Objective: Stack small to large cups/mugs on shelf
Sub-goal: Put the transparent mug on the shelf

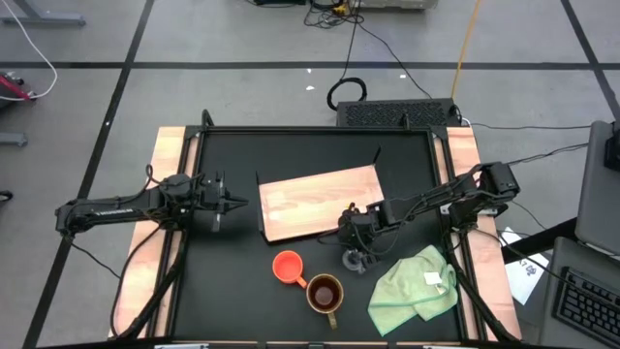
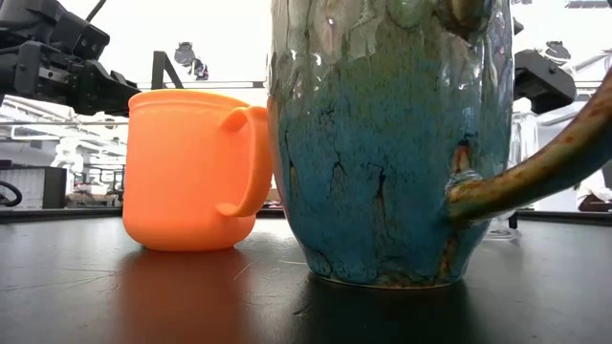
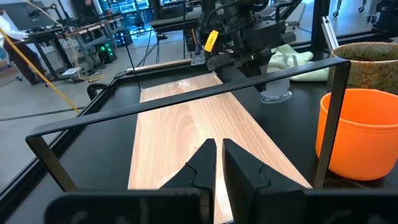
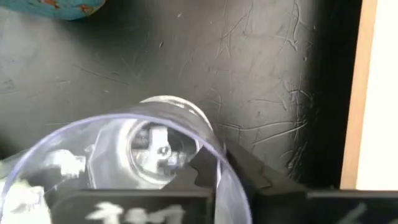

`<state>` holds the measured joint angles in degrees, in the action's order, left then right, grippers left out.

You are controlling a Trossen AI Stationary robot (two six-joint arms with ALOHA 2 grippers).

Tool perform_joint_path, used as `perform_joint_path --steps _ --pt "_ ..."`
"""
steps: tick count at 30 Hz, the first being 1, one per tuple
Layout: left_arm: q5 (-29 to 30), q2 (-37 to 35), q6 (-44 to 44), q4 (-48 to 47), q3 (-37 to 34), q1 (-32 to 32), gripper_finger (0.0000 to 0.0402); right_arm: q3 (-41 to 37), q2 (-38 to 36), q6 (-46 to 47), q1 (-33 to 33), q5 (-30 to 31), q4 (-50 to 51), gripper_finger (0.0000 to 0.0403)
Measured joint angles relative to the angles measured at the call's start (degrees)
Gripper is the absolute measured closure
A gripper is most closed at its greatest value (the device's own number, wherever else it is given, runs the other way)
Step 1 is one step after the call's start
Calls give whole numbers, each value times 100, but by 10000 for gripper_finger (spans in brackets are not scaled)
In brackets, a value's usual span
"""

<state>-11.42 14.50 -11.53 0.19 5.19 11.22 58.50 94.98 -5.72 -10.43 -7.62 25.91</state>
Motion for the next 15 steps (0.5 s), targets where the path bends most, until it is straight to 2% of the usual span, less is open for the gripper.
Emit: perform_joint_path --steps 15 --pt "-2 0 0 0 0 0 371 2 0 36 1 4 68 401"
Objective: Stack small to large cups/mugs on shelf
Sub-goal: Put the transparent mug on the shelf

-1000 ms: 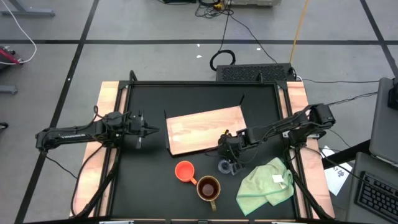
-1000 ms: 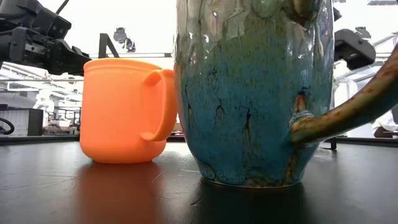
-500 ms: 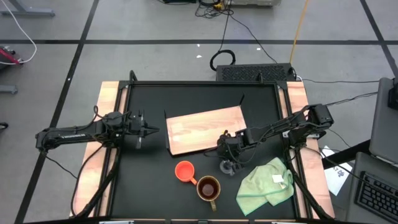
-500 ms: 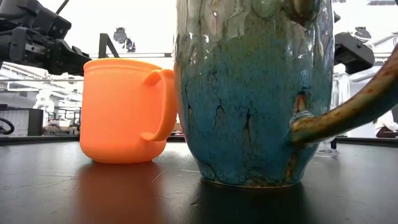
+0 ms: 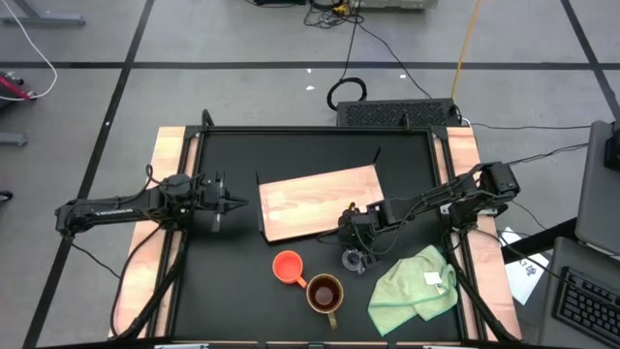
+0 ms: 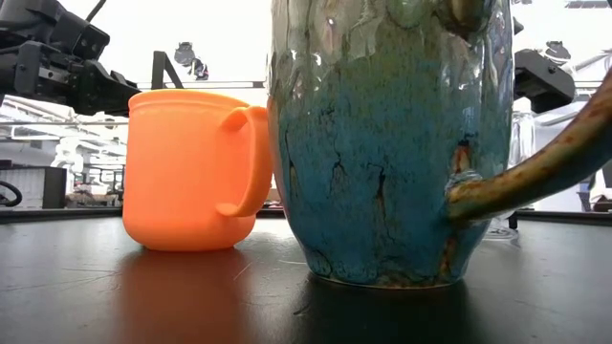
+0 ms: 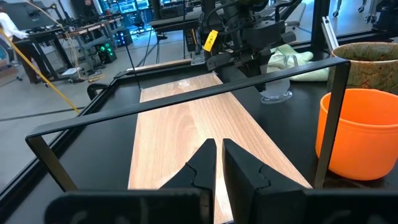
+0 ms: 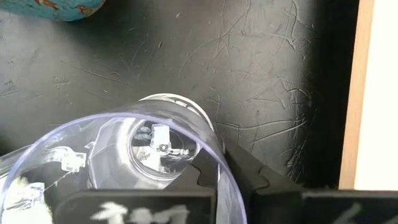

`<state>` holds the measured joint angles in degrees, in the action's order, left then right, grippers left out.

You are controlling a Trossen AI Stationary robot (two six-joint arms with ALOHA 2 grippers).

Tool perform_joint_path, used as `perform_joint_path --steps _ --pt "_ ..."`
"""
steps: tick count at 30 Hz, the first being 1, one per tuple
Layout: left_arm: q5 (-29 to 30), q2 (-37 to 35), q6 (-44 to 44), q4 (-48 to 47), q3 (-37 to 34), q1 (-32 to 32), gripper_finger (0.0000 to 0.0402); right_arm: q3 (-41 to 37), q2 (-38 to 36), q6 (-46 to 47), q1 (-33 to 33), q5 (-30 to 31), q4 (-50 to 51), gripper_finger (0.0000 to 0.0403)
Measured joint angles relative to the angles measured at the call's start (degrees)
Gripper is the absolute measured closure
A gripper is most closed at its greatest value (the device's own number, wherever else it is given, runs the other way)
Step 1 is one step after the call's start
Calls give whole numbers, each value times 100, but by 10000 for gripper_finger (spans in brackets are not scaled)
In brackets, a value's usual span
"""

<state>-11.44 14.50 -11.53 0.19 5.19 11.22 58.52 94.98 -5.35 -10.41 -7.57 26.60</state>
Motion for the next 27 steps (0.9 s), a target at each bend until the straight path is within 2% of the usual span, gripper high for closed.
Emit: perform_joint_path --steps 17,27 --pt "2 0 -2 0 0 0 371 10 0 14 0 0 60 402" --pt "1 0 -2 0 0 0 371 892 13 12 -4 13 1177 403"
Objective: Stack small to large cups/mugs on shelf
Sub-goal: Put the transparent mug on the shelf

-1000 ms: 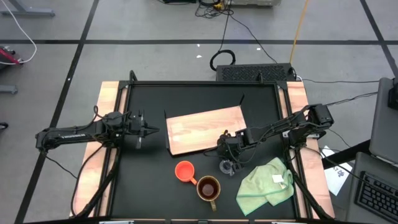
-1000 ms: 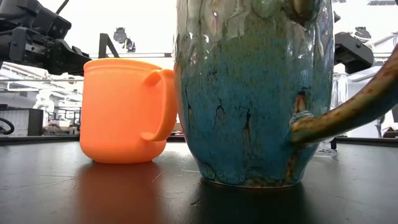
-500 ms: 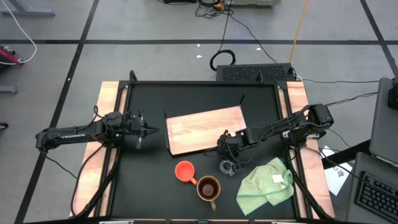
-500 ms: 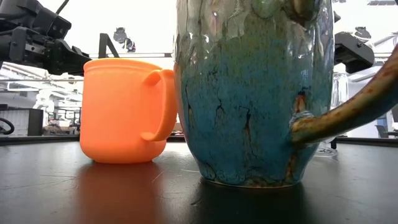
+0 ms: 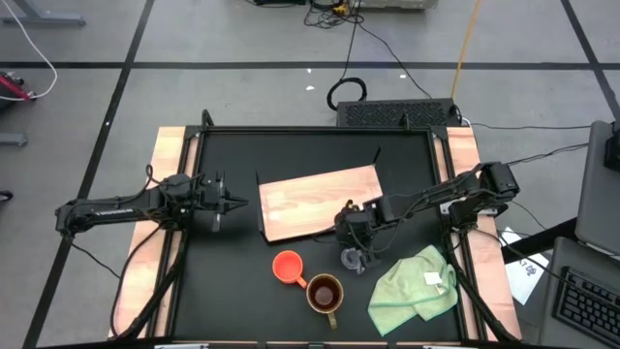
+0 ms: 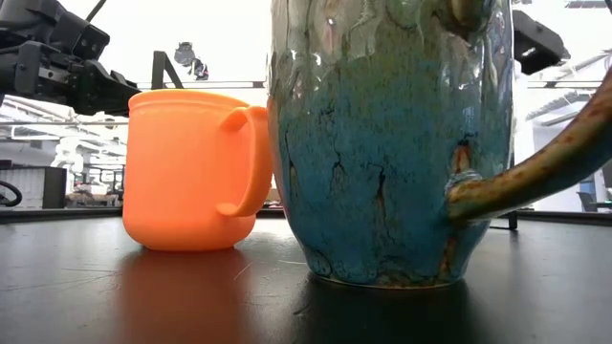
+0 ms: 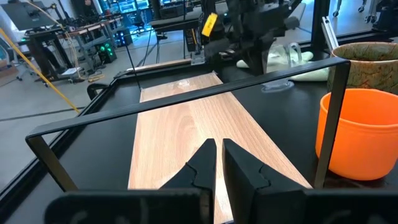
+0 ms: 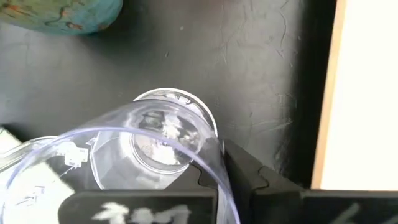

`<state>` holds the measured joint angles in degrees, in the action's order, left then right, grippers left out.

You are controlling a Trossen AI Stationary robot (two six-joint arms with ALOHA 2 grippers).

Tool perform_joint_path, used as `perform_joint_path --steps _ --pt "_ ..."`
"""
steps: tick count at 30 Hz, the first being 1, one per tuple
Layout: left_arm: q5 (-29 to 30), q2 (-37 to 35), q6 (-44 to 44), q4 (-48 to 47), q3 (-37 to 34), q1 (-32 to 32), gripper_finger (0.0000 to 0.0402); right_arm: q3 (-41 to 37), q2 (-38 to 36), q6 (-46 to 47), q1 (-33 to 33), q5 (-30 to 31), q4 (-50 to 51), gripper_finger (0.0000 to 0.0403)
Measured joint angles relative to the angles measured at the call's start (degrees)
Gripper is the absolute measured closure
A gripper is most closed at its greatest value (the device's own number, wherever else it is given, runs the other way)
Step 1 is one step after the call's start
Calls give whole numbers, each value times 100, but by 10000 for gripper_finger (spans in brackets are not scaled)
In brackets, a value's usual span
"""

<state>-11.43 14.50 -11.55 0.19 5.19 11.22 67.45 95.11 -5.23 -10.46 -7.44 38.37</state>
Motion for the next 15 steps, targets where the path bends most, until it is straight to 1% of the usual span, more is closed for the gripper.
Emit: perform_joint_path --steps 6,15 --pt "0 0 0 0 0 0 371 339 0 -14 2 -2 344 403" --pt "1 0 1 0 0 -1 371 706 -2 -71 2 21 566 403"
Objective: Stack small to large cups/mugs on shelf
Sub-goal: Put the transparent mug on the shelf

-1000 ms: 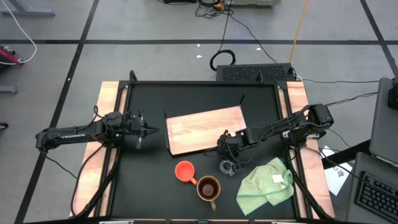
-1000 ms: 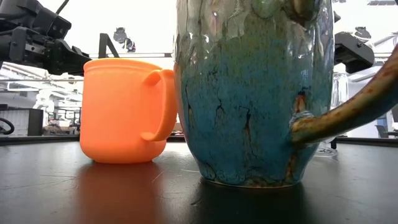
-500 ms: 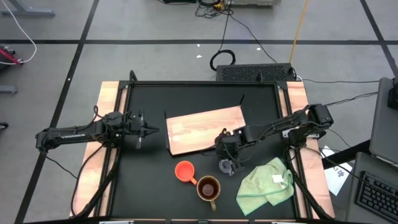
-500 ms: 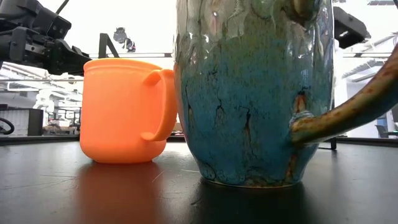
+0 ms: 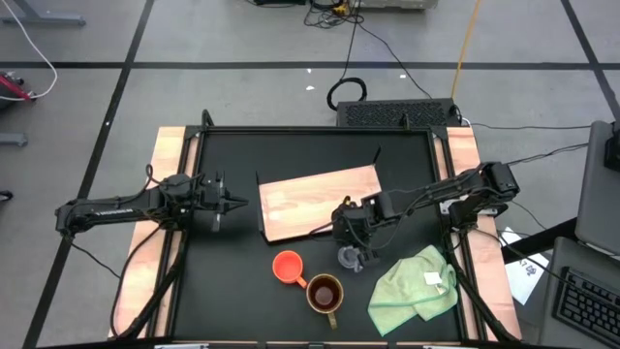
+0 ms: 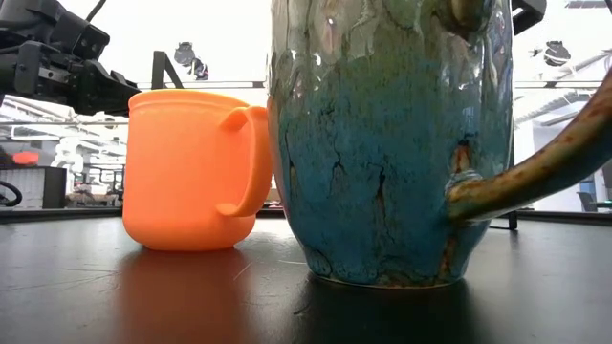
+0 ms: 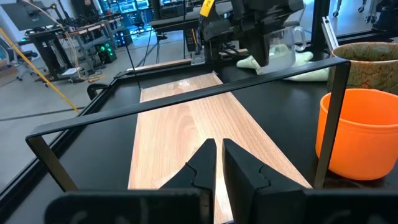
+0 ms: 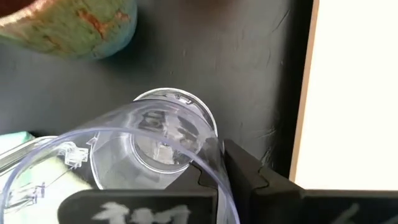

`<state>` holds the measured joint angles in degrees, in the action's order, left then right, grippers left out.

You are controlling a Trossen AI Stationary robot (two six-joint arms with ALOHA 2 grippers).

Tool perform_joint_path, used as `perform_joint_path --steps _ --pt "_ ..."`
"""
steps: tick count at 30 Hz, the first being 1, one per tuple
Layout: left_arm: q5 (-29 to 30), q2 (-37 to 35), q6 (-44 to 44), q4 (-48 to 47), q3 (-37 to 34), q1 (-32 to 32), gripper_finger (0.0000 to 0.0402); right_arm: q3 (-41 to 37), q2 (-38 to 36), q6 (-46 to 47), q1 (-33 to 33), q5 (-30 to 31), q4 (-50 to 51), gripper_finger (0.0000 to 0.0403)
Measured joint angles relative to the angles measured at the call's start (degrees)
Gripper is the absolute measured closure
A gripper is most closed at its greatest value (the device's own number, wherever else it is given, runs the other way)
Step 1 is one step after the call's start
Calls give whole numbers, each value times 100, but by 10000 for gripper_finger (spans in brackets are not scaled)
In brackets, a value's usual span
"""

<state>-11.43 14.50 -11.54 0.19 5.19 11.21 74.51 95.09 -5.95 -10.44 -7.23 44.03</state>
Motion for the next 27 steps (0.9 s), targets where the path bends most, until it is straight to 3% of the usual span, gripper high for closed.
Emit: perform_joint_path --steps 27 --pt "0 0 1 0 0 -1 371 183 0 64 28 416 552 403"
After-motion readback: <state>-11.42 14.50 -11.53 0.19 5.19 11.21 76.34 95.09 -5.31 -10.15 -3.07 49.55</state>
